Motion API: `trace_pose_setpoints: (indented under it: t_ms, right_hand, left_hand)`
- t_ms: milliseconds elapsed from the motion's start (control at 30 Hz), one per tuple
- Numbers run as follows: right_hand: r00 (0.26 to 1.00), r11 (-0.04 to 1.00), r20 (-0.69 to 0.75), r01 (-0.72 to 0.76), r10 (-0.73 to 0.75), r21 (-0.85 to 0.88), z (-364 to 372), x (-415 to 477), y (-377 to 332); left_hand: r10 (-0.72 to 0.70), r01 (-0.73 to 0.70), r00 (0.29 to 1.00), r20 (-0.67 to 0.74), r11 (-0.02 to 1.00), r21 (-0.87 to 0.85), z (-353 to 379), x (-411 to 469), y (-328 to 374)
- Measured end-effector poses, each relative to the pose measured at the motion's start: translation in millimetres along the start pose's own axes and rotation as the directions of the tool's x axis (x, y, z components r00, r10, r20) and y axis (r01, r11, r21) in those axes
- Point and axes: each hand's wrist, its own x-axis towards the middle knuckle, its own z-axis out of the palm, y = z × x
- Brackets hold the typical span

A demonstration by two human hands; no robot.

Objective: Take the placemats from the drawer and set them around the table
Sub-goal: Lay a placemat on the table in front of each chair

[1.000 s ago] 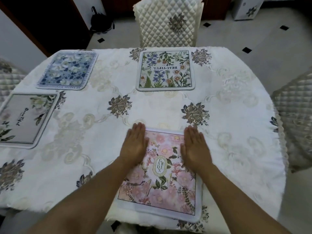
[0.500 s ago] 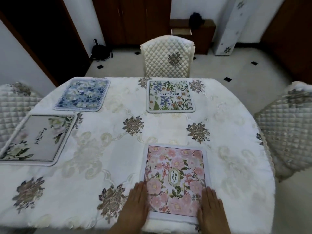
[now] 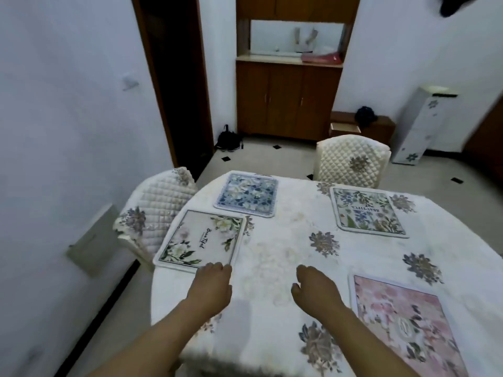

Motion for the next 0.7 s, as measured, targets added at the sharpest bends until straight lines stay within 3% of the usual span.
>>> trace_pose_setpoints:
  t_ms: [267, 567, 700]
  right_hand:
    - [0.985, 0.989, 0.097, 0.146, -0.142, -0.027, 6, 80, -126]
    - [0.904, 0.921, 0.196, 0.390, -0.380, -0.014, 30, 212, -286]
    - [0.889, 0.900, 0.169, 0.436, -0.425, -0.030, 43, 252, -365]
  left_hand:
    - [-0.185, 0.180, 0.981, -0.055, 0.980, -0.085, -28, 8, -135]
    - [-0.413, 0.407, 0.909, -0.060, 0.909, -0.087, -49, -12, -292]
    - [-0.448, 0.445, 0.894, -0.033, 0.893, -0.066, -52, -8, -366]
